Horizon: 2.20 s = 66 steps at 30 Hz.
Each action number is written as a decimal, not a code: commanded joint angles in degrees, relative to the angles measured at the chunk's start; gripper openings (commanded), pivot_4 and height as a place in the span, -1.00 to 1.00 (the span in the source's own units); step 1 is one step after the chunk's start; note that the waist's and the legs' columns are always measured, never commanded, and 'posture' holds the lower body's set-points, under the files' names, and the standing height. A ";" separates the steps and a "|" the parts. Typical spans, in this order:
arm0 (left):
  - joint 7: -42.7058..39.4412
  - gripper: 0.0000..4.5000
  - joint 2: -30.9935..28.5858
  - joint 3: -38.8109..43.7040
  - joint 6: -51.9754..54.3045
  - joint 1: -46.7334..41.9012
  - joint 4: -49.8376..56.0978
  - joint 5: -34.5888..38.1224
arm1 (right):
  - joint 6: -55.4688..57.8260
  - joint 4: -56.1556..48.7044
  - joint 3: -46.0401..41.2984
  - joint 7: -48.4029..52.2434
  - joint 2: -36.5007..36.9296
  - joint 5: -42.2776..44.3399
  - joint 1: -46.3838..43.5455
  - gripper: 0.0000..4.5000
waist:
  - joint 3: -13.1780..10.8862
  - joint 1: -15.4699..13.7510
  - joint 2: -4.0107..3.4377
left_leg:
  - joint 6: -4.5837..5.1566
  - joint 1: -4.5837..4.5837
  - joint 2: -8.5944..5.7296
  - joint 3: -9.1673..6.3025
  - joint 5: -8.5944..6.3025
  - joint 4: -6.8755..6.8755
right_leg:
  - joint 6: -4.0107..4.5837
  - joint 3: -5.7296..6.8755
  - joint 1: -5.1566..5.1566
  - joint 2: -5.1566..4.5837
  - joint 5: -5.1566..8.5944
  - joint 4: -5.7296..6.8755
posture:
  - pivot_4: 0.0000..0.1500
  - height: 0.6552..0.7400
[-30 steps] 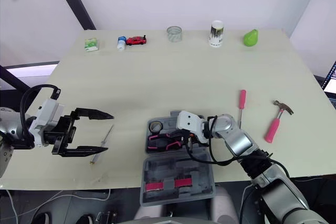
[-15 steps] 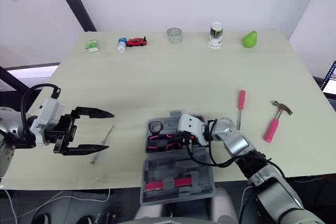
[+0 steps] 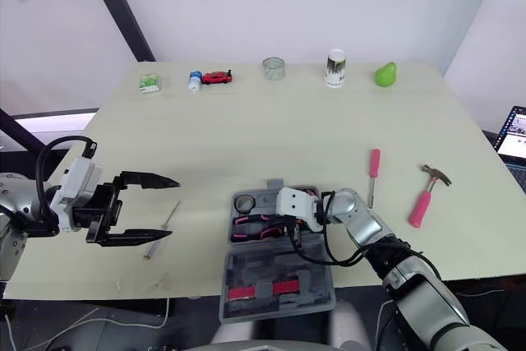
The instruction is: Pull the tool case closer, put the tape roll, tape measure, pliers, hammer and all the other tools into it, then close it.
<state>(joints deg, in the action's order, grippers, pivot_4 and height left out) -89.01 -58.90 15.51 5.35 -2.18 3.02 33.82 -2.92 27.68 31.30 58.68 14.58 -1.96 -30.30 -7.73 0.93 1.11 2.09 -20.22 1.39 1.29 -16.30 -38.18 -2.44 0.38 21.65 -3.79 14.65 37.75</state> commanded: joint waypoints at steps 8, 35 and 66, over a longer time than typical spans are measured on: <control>2.37 1.00 3.17 0.22 -1.76 2.94 0.05 -2.83 | 6.41 -8.24 -7.73 -1.96 1.79 3.62 5.19 -0.99 | -0.11 -0.22 -0.13 | -0.01 -0.26 0.01 -0.06 0.00 0.04 | 0.09 0.08 0.24 -0.11 0.04 0.00 | 1.00 1.00; 15.67 1.00 15.08 24.13 -7.55 26.67 -23.09 -2.82 | 0.86 -25.63 -66.04 -1.36 18.08 32.22 52.07 0.25 | -0.86 -0.53 -0.13 | 0.00 -2.22 -0.09 -0.07 0.00 -0.16 | -0.30 0.22 1.84 -0.29 -0.18 -0.17 | 1.00 1.00; 19.04 1.00 16.75 14.03 -5.14 26.00 -3.85 -3.38 | 18.98 -49.69 -58.37 -8.50 23.81 34.88 54.51 0.99 | -0.86 -0.57 -0.12 | -0.04 -1.77 -0.04 -0.04 0.00 -0.05 | -0.02 0.18 1.50 -1.26 -0.07 -0.33 | 1.00 1.00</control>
<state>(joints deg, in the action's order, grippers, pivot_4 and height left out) -71.06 -41.25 31.01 -1.91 24.03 -5.38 30.48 13.83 -18.76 -27.80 51.30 37.00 32.76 25.36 -8.59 0.36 0.99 2.05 -22.03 1.35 1.24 -16.30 -38.22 -2.46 0.59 23.16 -5.05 14.57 37.38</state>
